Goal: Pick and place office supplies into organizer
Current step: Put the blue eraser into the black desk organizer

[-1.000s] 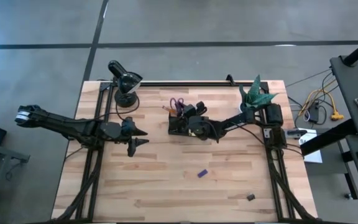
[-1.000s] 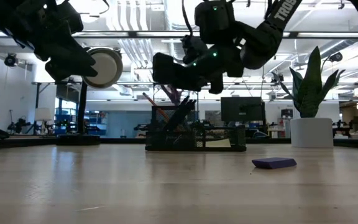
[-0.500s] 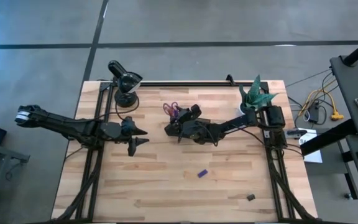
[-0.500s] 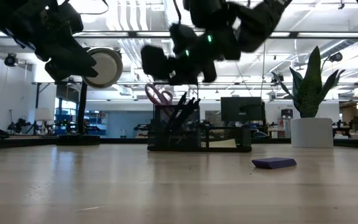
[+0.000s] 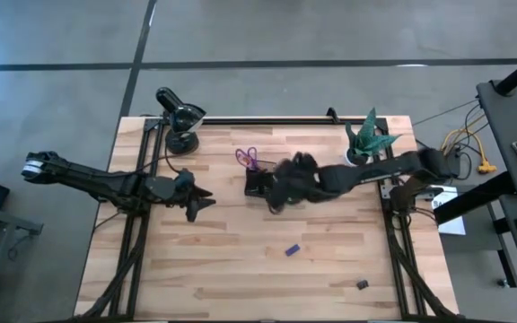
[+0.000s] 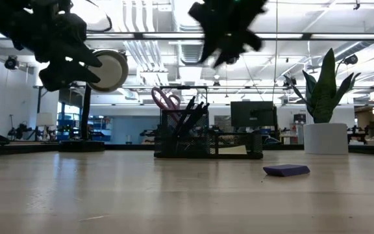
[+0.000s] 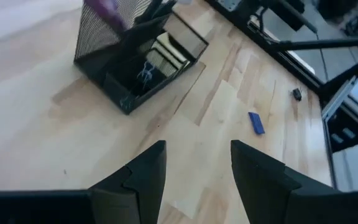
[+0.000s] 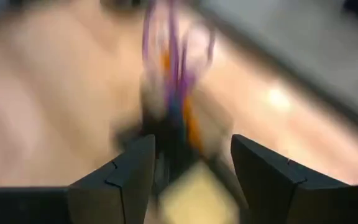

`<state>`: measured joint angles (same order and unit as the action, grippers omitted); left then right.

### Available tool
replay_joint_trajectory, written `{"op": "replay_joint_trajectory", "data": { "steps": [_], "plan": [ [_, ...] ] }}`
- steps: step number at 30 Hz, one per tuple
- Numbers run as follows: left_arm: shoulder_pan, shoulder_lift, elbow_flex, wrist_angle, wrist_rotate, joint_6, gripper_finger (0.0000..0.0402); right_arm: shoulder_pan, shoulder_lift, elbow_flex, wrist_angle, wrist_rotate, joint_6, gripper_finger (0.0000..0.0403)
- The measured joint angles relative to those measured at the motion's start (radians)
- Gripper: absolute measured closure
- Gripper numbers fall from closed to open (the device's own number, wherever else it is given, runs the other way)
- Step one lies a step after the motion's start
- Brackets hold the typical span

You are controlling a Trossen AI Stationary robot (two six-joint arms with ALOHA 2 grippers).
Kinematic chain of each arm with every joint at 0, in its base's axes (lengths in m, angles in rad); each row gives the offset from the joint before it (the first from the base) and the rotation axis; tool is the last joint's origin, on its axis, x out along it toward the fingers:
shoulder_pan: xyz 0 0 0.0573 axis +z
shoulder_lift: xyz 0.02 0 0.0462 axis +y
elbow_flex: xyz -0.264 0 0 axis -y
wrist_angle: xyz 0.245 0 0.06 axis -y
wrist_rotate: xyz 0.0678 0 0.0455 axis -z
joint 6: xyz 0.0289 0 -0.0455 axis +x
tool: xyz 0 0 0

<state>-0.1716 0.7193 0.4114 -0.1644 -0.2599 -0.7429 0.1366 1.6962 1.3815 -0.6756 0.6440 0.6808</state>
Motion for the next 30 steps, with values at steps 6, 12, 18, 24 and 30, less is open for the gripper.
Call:
{"op": "replay_joint_trajectory", "data": {
  "steps": [6,12,18,24,30],
  "plan": [
    [0.0,0.003,-0.013,-0.001,0.004,-0.064,0.024,0.143,-0.012,-0.054,-0.24,-0.29,0.058,0.02],
    [-0.001,0.036,-0.013,0.006,0.005,-0.1,0.024,0.359,0.052,-0.104,-0.224,-0.279,-0.073,0.02],
    [-0.001,0.117,-0.014,0.073,0.043,-0.116,0.024,0.423,0.161,-0.102,-0.184,-0.258,-0.323,0.0199],
    [-0.009,0.21,-0.014,0.249,0.138,-0.148,0.024,0.379,0.235,-0.095,-0.162,-0.318,-0.398,0.0199],
    [-0.038,0.272,-0.013,0.517,0.164,-0.167,0.024,0.323,0.26,-0.091,-0.047,-0.484,-0.541,0.0199]
  ]
}}
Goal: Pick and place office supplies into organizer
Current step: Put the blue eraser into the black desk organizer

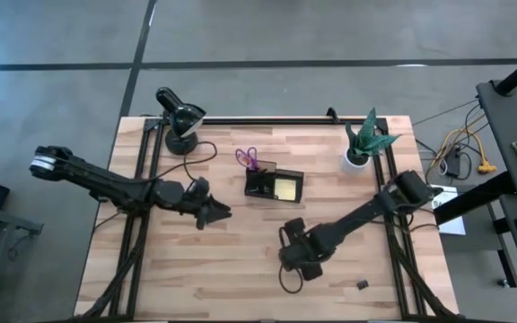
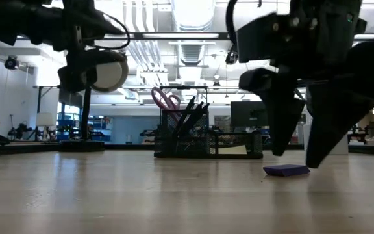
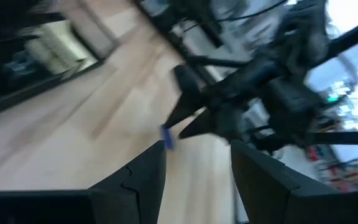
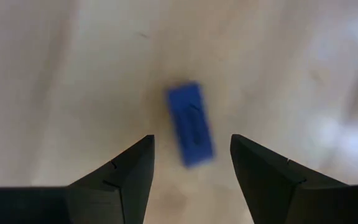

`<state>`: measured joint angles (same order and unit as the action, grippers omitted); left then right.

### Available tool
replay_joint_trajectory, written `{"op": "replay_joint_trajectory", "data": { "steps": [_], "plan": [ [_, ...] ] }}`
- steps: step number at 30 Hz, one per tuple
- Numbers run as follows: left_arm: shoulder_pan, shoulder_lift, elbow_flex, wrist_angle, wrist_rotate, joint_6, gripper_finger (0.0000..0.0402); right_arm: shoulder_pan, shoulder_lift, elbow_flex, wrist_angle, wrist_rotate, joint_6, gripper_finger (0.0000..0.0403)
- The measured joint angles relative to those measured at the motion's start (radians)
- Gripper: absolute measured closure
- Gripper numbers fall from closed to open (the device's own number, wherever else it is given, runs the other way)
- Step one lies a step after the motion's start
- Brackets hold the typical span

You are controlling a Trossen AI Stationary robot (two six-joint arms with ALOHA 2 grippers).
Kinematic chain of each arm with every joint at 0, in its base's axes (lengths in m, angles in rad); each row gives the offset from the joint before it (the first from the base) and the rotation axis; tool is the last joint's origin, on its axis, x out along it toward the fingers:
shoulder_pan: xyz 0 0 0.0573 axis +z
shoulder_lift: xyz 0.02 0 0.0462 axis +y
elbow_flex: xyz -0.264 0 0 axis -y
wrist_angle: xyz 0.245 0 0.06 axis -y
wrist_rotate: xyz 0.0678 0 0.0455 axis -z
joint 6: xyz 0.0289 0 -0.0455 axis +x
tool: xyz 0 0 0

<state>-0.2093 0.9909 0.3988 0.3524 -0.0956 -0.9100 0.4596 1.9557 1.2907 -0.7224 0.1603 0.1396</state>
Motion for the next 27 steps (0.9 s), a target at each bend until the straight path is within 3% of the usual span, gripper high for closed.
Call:
{"op": "replay_joint_trajectory", "data": {
  "steps": [9,17,27],
  "plan": [
    [-0.014,0.03,0.0,0.048,0.037,0.003,0.024,-0.057,0.007,0.01,0.03,-0.104,-0.123,0.0199],
    [-0.014,0.029,0.0,0.046,0.038,0.009,0.024,-0.072,0.027,0.01,0.025,-0.129,-0.198,0.0199],
    [-0.014,0.028,0.0,0.023,0.038,0.024,0.024,-0.072,0.041,0.011,0.022,-0.158,-0.155,0.02]
  ]
}}
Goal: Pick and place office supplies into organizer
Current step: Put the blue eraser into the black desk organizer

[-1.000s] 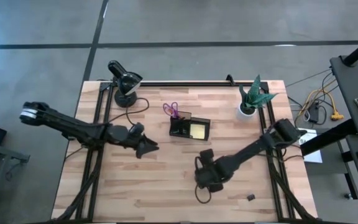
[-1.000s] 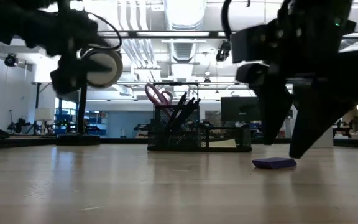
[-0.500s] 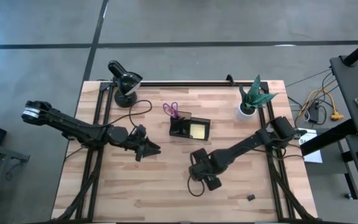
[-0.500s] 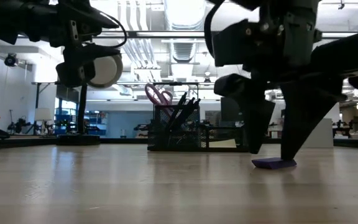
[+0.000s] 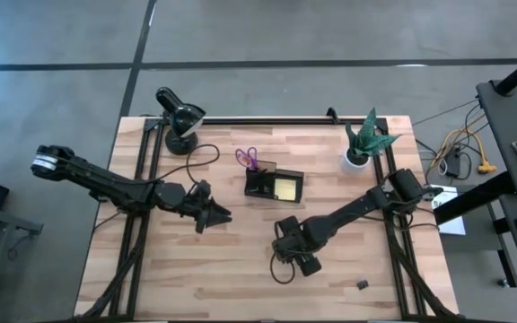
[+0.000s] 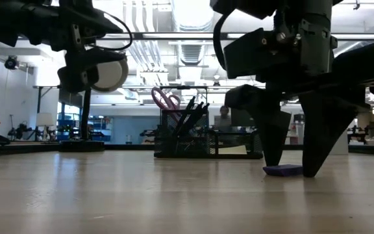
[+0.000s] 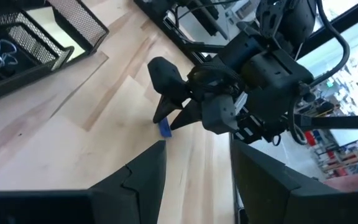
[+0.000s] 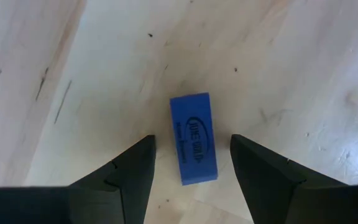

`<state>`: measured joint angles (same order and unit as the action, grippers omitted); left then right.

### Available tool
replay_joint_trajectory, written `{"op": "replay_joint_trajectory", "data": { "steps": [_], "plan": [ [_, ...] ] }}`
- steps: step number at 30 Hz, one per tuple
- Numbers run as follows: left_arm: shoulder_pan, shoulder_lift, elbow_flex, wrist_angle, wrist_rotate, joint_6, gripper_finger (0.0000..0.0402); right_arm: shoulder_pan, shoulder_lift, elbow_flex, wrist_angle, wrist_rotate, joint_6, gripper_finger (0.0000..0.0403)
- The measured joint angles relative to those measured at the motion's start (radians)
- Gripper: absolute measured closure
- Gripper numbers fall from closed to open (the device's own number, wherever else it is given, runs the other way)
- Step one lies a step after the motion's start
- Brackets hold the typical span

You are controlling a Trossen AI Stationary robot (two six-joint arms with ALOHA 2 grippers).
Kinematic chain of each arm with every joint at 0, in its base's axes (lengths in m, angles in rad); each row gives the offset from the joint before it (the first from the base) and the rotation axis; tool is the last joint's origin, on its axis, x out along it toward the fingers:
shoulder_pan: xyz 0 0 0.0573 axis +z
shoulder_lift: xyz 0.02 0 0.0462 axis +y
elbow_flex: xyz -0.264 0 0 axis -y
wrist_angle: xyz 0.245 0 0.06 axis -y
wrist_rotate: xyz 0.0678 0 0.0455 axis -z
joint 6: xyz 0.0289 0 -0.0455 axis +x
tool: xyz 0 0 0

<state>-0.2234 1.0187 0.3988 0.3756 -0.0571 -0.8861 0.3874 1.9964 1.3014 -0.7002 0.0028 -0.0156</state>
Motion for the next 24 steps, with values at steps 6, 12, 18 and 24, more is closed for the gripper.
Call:
{"op": "replay_joint_trajectory", "data": {
  "steps": [6,12,18,24],
  "plan": [
    [0.0,-0.002,0.0,0.0,0.0,0.036,0.024,-0.002,0.0,0.0,0.002,0.008,-0.041,0.0229],
    [0.0,-0.002,0.0,0.0,0.0,0.037,0.024,-0.008,0.001,0.0,0.003,0.007,-0.073,0.0292],
    [0.0,-0.002,0.0,0.0,0.0,0.037,0.024,-0.023,0.002,0.011,-0.004,0.011,-0.073,0.0343],
    [0.0,-0.007,0.0,0.001,0.0,0.037,0.024,-0.057,-0.006,0.051,-0.001,0.096,-0.041,0.0357]
  ]
}}
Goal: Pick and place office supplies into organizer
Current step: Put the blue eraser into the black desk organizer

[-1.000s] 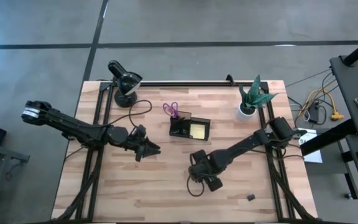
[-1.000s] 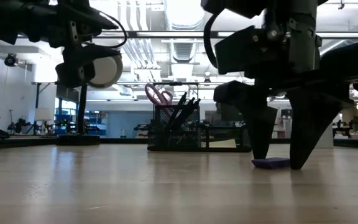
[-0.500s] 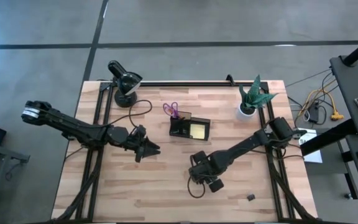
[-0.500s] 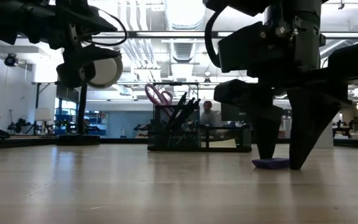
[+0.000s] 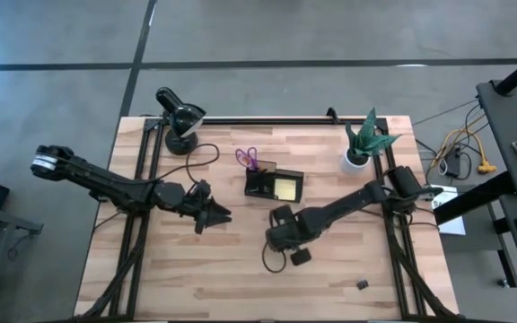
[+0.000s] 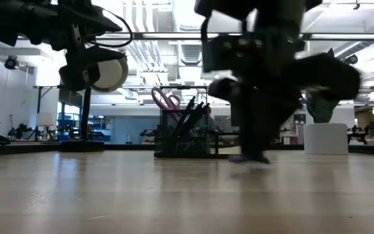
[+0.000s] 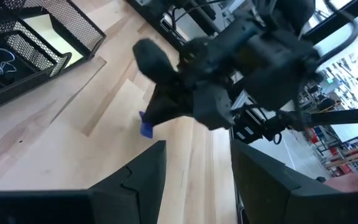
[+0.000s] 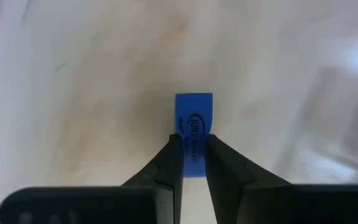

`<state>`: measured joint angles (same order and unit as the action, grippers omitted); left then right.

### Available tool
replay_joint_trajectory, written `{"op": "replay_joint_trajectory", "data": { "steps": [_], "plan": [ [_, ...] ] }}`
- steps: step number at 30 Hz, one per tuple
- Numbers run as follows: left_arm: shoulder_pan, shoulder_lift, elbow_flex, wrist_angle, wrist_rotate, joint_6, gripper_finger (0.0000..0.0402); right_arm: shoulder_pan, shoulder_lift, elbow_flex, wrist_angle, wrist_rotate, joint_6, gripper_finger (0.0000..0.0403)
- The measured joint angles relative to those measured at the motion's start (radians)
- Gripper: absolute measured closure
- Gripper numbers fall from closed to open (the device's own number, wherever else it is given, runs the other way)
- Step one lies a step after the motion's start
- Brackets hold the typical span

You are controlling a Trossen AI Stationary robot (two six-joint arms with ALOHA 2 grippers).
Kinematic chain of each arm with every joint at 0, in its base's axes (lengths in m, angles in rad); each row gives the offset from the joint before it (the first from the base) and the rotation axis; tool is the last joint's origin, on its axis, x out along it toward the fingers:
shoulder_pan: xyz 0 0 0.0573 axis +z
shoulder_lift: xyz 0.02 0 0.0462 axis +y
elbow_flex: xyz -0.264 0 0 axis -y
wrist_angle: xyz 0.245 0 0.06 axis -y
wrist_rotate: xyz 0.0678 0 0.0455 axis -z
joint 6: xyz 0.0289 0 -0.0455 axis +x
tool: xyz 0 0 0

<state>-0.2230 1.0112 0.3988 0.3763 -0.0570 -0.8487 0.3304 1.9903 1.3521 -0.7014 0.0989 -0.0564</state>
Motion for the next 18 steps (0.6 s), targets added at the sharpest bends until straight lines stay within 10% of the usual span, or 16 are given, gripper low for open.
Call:
{"op": "replay_joint_trajectory", "data": {
  "steps": [18],
  "plan": [
    [0.0,-0.059,-0.001,-0.169,-0.001,0.072,0.024,-0.322,-0.029,0.183,-0.017,0.219,0.137,0.0359]
  ]
}}
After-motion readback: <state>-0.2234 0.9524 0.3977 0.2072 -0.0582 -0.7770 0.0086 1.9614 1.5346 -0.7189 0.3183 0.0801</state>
